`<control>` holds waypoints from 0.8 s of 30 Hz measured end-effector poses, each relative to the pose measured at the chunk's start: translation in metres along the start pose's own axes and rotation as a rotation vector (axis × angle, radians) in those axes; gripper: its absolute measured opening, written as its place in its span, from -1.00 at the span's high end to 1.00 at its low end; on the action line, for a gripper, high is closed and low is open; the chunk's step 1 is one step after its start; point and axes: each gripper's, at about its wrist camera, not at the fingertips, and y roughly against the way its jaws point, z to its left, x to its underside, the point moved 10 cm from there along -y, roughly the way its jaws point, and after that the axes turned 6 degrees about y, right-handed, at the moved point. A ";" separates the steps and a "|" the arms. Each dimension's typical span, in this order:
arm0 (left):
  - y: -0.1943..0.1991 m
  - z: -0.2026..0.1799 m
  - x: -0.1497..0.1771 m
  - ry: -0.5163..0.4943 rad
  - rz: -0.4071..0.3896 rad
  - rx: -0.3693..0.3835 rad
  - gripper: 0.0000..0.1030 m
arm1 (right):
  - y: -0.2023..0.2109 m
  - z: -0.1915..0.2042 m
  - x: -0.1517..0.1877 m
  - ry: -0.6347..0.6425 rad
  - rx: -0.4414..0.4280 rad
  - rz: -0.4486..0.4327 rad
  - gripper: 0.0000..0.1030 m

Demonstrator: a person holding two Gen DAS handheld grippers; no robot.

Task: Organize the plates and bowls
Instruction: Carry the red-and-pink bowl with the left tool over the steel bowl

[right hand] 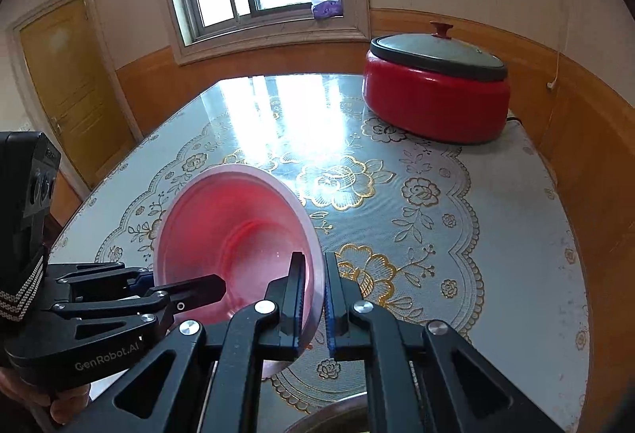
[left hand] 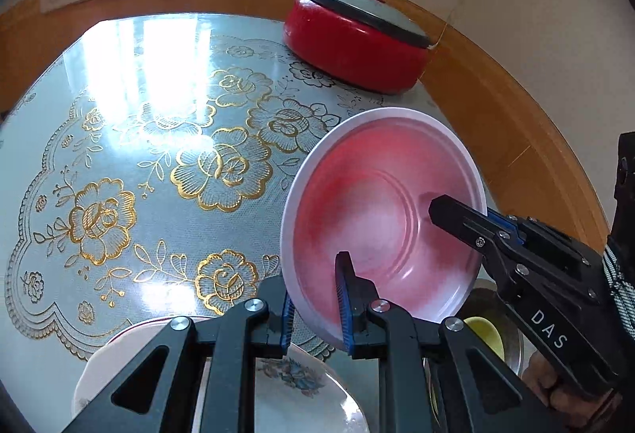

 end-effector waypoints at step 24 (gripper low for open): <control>0.005 -0.054 0.049 -0.092 0.006 0.051 0.64 | 0.056 -0.023 0.044 -0.005 0.032 -0.032 0.83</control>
